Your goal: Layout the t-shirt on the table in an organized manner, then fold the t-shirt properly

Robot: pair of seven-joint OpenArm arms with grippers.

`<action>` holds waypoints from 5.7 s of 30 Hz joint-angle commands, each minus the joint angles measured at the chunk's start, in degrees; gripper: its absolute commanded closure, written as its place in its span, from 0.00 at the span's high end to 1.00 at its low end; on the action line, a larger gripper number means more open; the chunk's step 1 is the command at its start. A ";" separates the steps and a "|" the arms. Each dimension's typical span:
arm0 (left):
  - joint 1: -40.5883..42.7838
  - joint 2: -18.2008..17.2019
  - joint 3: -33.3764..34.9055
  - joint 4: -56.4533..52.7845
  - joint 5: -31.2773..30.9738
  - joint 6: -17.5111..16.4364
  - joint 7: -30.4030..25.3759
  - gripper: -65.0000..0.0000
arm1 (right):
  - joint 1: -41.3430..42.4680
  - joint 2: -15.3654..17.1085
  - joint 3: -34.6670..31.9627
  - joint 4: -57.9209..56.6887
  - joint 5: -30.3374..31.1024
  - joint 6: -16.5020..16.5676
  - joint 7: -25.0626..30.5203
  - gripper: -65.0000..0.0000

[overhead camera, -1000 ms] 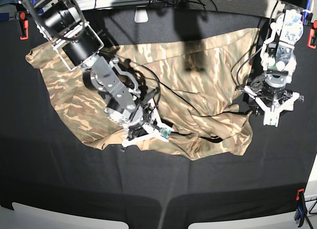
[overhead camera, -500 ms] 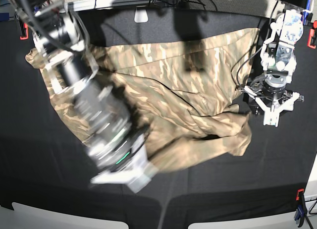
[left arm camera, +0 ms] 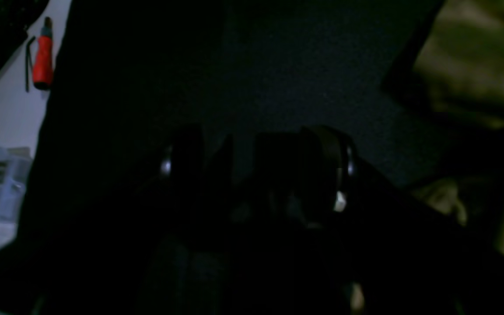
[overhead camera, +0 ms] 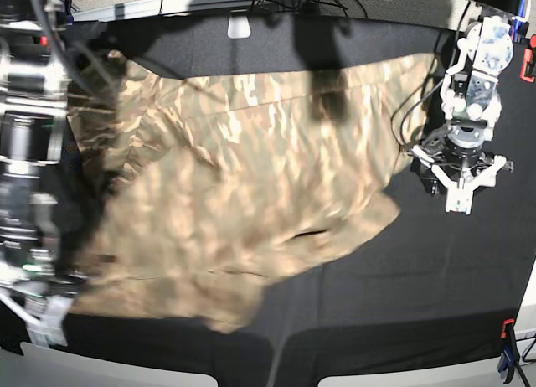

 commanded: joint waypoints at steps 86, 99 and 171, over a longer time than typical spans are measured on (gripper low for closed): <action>4.81 8.72 -0.31 6.29 -43.60 -52.74 31.69 0.00 | 0.24 13.53 0.87 0.85 15.45 7.50 -19.02 0.00; 12.92 8.72 -0.31 17.94 -43.56 -52.74 31.23 0.05 | -6.67 19.47 0.87 0.85 15.72 7.67 -20.33 0.00; -15.39 8.72 2.25 -18.95 -37.97 -42.45 26.08 0.61 | -2.08 14.08 0.87 0.87 42.49 8.72 -0.33 0.45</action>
